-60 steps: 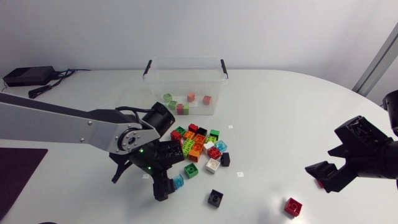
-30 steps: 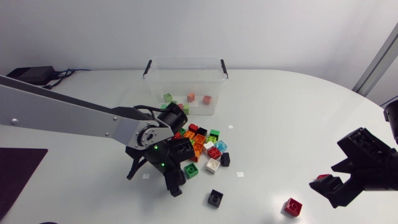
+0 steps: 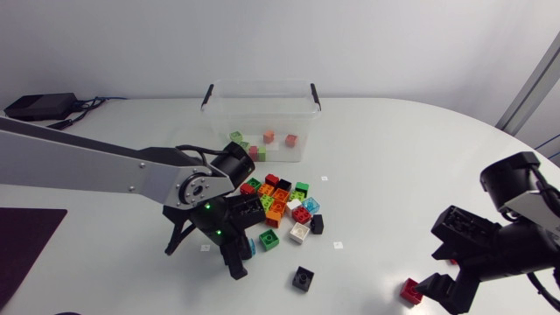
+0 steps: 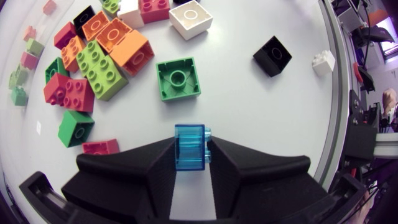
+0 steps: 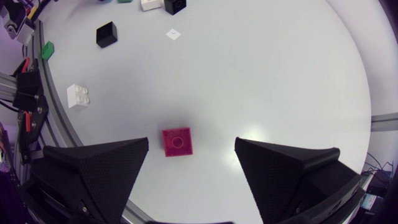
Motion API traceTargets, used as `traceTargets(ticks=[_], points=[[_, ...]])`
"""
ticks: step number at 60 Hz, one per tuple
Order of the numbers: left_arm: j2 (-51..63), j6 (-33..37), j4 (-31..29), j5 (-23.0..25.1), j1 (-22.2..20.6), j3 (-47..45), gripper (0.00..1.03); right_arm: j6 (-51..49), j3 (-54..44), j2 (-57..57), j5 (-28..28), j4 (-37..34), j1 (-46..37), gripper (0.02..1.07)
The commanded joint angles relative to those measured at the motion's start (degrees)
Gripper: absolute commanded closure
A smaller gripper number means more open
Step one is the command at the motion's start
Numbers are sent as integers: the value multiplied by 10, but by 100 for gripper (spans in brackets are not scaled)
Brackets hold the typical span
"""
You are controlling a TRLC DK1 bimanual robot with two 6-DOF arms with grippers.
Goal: Place the duplo bricks in the container
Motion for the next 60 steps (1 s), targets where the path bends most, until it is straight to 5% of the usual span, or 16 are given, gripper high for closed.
traceTargets(ticks=[1,32,44,51,60], points=[[-30,0,-12,3,12,-15,85,-20,-16,36,7,15,22,8],[-126,-22,-44,23,105,94,84,-50,-25,156,57,63,69,17],[-120,-66,-19,37,116,150,84,-36,-40,186,69,97,91,47],[-98,-88,-4,37,118,183,84,-35,-34,192,75,105,90,78],[-67,-121,24,37,124,230,84,-32,10,167,72,77,83,78]])
